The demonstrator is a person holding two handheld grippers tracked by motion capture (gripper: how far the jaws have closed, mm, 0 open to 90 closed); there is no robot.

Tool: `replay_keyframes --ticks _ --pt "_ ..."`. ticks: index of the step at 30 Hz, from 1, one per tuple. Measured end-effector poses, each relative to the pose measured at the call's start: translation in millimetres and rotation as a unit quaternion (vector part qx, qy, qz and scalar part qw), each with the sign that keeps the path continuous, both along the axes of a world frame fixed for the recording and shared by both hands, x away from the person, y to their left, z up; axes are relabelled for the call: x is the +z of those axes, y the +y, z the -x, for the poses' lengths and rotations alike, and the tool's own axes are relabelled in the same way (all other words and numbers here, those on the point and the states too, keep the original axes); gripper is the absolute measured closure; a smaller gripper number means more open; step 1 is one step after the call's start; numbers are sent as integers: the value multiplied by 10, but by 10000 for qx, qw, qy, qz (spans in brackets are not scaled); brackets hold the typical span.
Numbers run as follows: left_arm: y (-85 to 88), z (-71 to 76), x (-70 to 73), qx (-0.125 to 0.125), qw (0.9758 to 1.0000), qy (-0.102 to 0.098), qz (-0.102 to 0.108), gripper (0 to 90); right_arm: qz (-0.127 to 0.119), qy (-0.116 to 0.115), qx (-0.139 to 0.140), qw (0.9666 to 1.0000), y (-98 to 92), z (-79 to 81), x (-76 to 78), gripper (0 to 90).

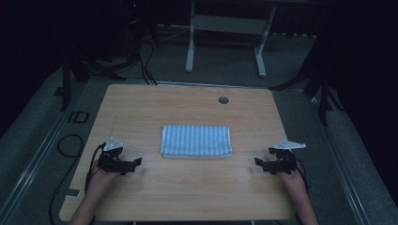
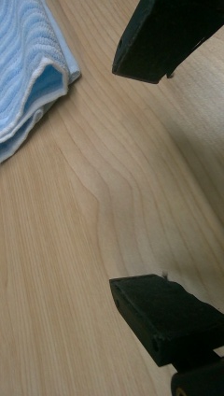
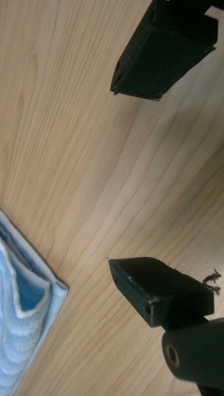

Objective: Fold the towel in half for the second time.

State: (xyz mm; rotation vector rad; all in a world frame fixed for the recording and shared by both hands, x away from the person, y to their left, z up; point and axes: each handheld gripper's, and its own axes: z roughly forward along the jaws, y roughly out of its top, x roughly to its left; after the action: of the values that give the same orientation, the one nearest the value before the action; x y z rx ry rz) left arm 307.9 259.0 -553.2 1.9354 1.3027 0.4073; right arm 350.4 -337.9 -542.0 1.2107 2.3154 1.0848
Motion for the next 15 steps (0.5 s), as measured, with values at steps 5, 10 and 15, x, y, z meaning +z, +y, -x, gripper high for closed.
replay_keyframes --ticks 5,10,15 --pt "68 41 3 148 9999 -55 45 13 -20 -71 -181 9998 -100 72 -7 125" --pt "129 87 0 466 9986 -245 37 13 -76 -156 -472 9987 -165 101 -2 124" --pt "169 111 -9 646 9974 -313 -98 13 -31 -258 -838 9961 -252 130 -4 124"
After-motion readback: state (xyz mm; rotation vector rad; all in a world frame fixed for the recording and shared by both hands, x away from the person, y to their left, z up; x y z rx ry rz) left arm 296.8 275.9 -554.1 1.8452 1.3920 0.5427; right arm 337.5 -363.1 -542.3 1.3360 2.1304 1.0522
